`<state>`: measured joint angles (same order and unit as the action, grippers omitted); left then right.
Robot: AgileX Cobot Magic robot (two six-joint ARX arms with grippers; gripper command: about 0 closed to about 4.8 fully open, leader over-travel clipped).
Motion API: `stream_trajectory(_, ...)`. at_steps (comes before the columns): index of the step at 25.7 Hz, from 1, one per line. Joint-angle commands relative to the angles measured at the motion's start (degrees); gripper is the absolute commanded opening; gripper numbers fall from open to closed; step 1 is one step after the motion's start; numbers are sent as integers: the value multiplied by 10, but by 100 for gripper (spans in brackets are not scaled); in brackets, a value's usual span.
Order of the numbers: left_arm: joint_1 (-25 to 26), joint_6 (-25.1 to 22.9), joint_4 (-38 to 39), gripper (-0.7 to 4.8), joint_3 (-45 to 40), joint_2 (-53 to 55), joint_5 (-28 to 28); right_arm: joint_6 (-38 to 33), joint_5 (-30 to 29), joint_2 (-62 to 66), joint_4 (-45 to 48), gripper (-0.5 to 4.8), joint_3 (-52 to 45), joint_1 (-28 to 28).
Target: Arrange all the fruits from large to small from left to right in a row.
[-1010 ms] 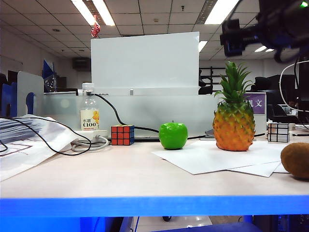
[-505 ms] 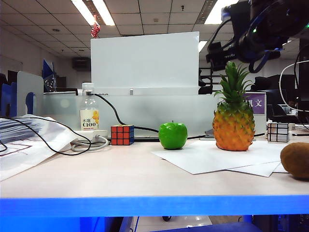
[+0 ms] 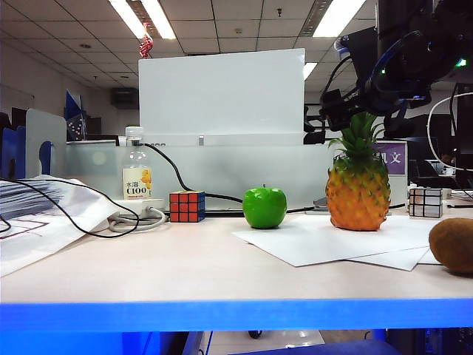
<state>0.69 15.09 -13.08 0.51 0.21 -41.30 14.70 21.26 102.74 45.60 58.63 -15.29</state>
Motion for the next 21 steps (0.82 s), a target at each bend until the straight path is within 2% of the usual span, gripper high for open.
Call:
stream_trajectory(1, 1, 2, -7, 25, 1, -1, 1, 1, 4, -1, 13, 191, 3, 5)
stream_trajectory(2, 1, 2, -8, 25, 1, -1, 1, 1, -6, -1, 12, 8, 3, 7)
stream_trajectory(3, 1, 2, -7, 25, 1, -1, 1, 1, -11, -1, 10, -2, 3, 7)
stream_trajectory(9, 1, 1, -8, 25, 1, -1, 1, 2, -37, -1, 38, -2, 3, 7)
stream_trajectory(13, 1, 0, -7, 25, 1, -1, 1, -1, -90, -19, 30, -2, 2, 5)
stream_trajectory(15, 1, -1, -7, 25, 1, -1, 1, -27, -114, -38, 4, -2, 3, 0)
stream_trajectory(17, 1, 0, -7, 25, 1, -1, 1, -32, -154, -58, -21, -2, 3, -2)
stream_trajectory(20, 1, 0, -7, 25, 1, -1, 0, -85, -282, -97, -62, -2, 2, -2)
stream_trajectory(21, 1, 0, -6, 25, 1, -1, 0, -94, -301, -105, -68, -2, 2, -2)
